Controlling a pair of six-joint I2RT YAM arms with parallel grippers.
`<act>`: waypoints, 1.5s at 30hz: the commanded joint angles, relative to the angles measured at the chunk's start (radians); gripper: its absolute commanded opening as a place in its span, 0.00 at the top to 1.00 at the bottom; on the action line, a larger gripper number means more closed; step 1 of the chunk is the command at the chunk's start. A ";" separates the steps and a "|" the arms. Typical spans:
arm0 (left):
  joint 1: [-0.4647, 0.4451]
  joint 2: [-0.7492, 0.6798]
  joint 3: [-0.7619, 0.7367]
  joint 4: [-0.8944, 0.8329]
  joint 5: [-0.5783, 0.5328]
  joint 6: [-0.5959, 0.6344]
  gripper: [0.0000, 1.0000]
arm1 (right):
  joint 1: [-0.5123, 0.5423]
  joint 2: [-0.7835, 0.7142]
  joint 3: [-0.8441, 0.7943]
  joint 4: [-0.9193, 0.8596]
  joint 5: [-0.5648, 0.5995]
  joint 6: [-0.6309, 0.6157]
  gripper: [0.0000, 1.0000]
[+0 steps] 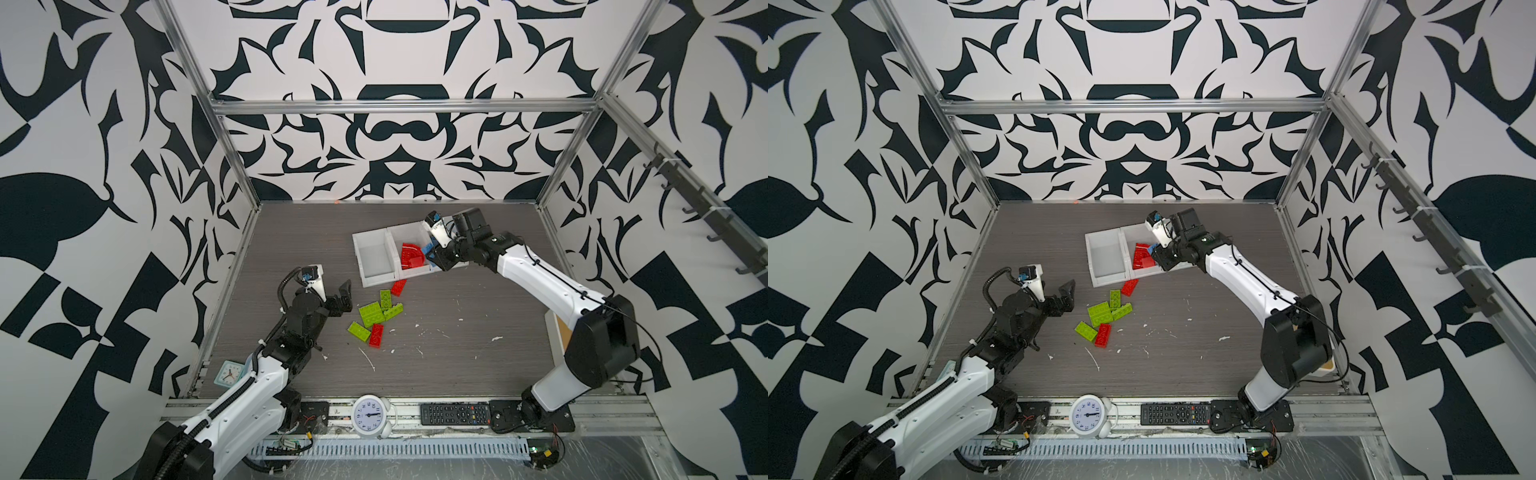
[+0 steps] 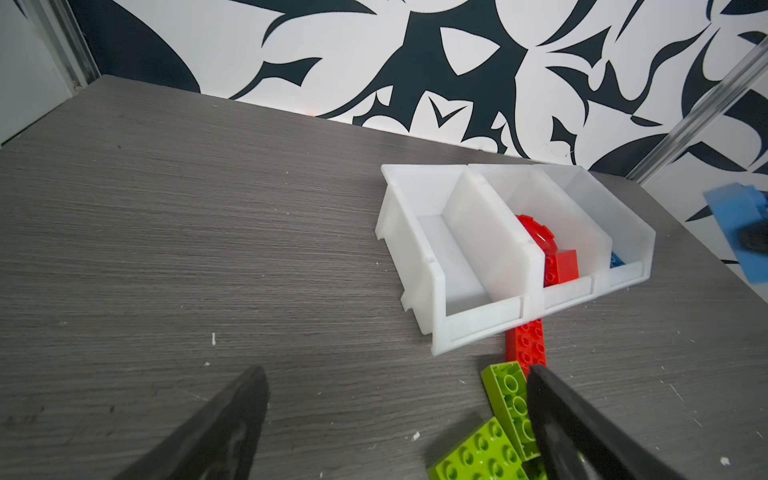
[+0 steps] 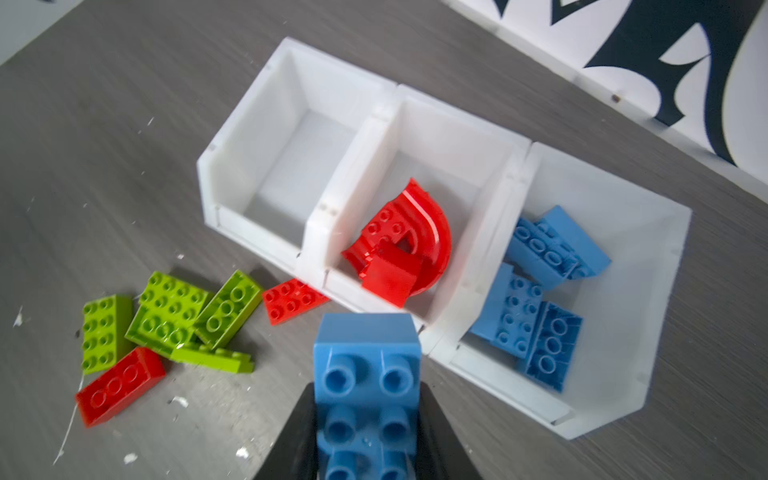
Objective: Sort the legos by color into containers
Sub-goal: 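Carry the blue brick into the compartment with blue bricks and release, then move the right gripper back down over the red 2x4 brick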
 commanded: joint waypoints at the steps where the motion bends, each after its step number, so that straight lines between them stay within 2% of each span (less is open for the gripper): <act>1: 0.002 0.034 0.046 -0.005 0.023 0.014 0.01 | -0.053 0.051 0.090 0.022 -0.055 0.038 0.80; 5: 0.002 0.091 0.089 -0.046 0.055 0.012 0.01 | -0.098 0.145 0.181 0.013 0.006 0.087 0.79; 11: 0.002 0.126 0.096 -0.033 0.078 0.008 0.01 | -0.158 0.257 0.291 0.002 0.011 0.132 0.79; 22: 0.002 0.111 0.083 -0.017 0.086 0.019 0.01 | -0.177 0.403 0.414 -0.021 0.035 0.134 0.74; 31: 0.002 0.112 0.083 -0.017 0.083 0.016 0.01 | -0.178 0.416 0.424 -0.024 0.035 0.133 0.68; 33: 0.002 0.113 0.083 -0.019 0.081 0.018 0.01 | -0.179 0.416 0.425 -0.029 0.033 0.133 0.61; 35: 0.003 0.111 0.083 -0.020 0.080 0.018 0.01 | -0.178 0.418 0.436 -0.044 0.028 0.134 0.48; 37: 0.002 0.109 0.081 -0.019 0.076 0.018 0.01 | -0.178 0.415 0.446 -0.058 0.020 0.136 0.42; 41: 0.002 0.107 0.081 -0.019 0.075 0.016 0.01 | -0.178 0.380 0.417 -0.052 0.008 0.162 0.40; 45: 0.002 0.092 0.075 -0.021 0.061 0.015 0.01 | -0.153 0.281 0.306 -0.032 -0.029 0.242 0.41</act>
